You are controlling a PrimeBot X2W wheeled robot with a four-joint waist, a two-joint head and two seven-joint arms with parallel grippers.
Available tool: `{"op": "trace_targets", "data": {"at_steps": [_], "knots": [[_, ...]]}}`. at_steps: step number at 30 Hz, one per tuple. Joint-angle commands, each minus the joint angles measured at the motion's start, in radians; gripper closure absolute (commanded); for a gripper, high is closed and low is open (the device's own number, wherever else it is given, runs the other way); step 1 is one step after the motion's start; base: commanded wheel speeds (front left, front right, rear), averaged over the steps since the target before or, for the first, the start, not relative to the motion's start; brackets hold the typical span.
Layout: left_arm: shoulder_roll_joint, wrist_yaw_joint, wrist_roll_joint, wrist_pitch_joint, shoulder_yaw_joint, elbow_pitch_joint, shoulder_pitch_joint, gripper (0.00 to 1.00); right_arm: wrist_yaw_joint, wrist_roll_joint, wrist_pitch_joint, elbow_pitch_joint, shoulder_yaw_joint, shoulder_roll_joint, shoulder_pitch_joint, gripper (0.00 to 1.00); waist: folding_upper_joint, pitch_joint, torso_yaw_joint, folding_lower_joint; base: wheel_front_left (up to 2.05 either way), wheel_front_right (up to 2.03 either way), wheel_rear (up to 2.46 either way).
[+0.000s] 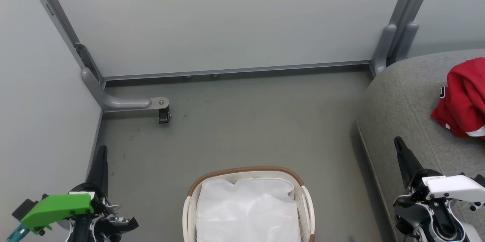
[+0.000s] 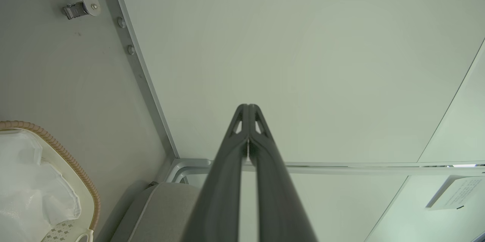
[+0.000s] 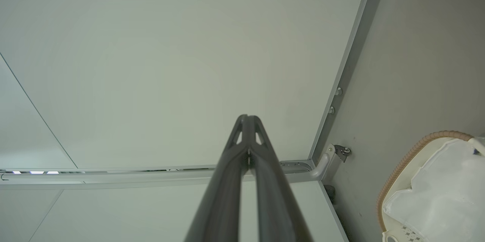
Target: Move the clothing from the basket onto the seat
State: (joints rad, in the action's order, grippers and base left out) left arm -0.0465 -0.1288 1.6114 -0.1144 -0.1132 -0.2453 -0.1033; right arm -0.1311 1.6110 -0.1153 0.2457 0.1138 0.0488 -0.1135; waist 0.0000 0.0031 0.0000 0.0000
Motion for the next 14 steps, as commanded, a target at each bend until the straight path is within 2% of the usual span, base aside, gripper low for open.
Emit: {"op": "trace_targets", "data": {"at_steps": [1,14], "knots": [[-0.007,-0.004,0.003,-0.003,-0.002,0.002,-0.011,1.0,0.001,0.004,-0.001,-0.004,0.002,0.002,0.011,1.0,0.0,0.0,0.0,0.0,0.0,0.0,0.0],[-0.007,-0.004,0.003,-0.003,-0.002,0.002,-0.011,1.0,0.001,0.004,-0.001,-0.004,0.002,0.002,0.011,1.0,0.0,0.0,0.0,0.0,0.0,0.0,0.0]]}}
